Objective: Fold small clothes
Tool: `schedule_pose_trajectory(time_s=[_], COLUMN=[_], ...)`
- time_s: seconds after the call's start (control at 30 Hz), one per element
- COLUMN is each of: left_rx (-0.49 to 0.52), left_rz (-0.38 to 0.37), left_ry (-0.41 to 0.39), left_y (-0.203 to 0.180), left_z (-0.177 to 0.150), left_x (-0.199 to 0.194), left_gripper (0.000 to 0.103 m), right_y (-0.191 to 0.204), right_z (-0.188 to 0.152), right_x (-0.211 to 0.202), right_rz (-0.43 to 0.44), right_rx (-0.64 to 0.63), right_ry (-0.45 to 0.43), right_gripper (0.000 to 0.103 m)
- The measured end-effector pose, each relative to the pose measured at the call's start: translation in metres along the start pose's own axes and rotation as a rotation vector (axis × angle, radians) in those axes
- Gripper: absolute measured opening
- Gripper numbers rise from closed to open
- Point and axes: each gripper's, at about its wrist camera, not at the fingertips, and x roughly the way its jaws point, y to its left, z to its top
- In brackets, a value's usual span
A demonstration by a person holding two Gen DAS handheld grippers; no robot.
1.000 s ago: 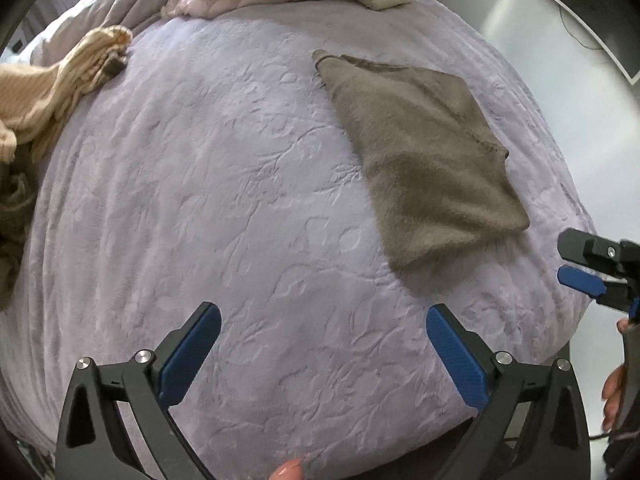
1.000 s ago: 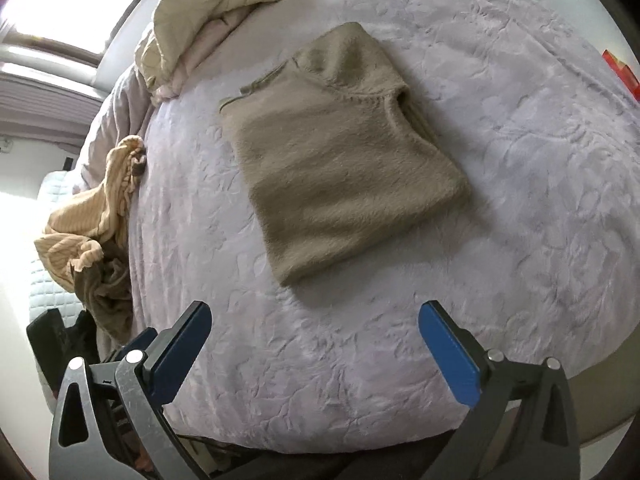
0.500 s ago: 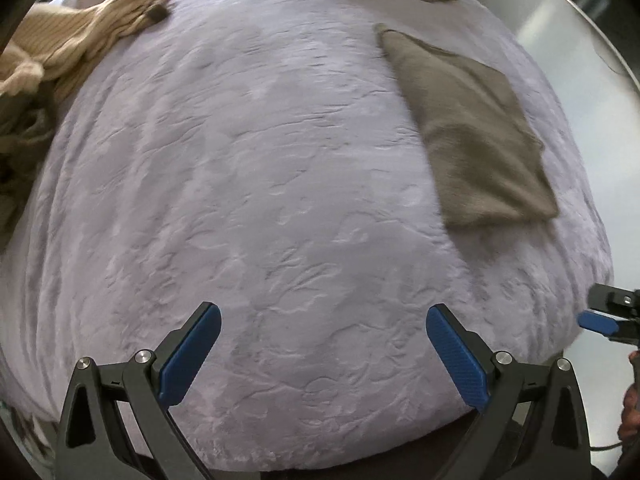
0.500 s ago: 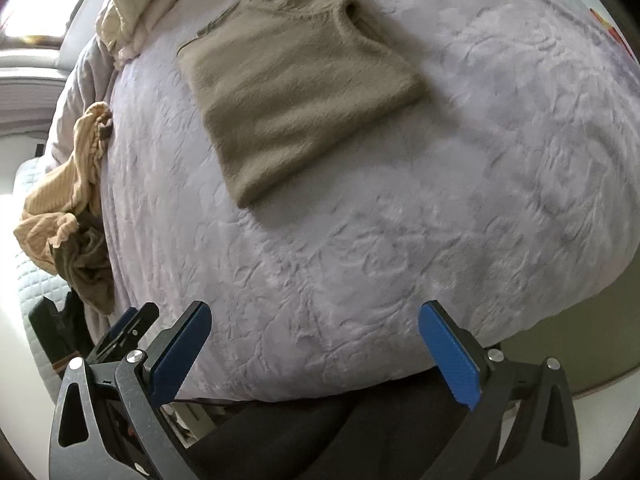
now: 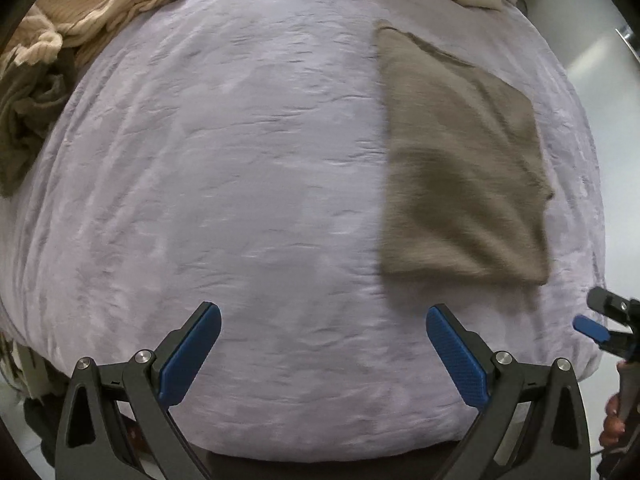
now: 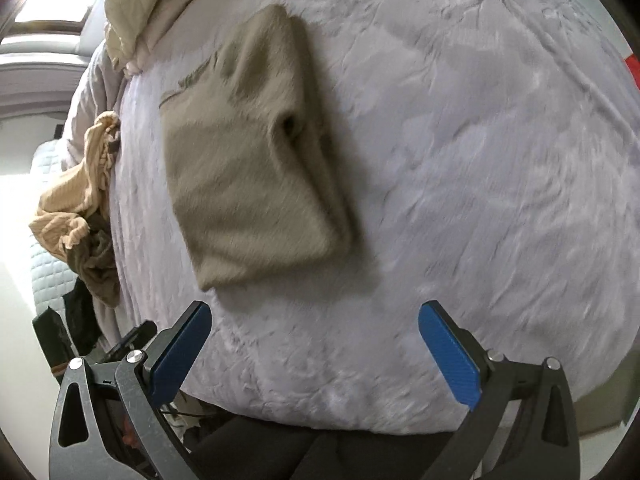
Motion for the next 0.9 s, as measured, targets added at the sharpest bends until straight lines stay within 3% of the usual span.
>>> schedule_pose_trajectory(time_s=[0.1,0.2,0.53,0.73,0.9], left_rx=[0.027,0.01,0.015,0.014,0.017], left_rz=[0.021,0.038,0.034,0.005,-0.031], left_ry=[-0.018,-0.013,-0.018,-0.02,0.017], left_y=[-0.023,-0.033,-0.036,-0.033,-0.034], left_z=[-0.001,0.002,0.03,0.052,0.069], left_x=[-0.004,-0.004,0.009,0.031,0.055], left_gripper=[0.103,0.103,0.103,0.103,0.103], right_y=[-0.013,-0.017,-0.014,-0.007,0.003], right_z=[0.018,0.033,0.077,0.11,0.136], right_x=[0.002,0.005,0.009,0.019,0.019], right_rz=[0.032,0.011,0.045,0.089,0.148], right_rx=[-0.012,-0.07,-0.105,-0.126,-0.119], right_ry=[0.027,0.036,-0.032,0.001,-0.088], right_gripper=[0.103,0.103,0.103,0.103,0.103])
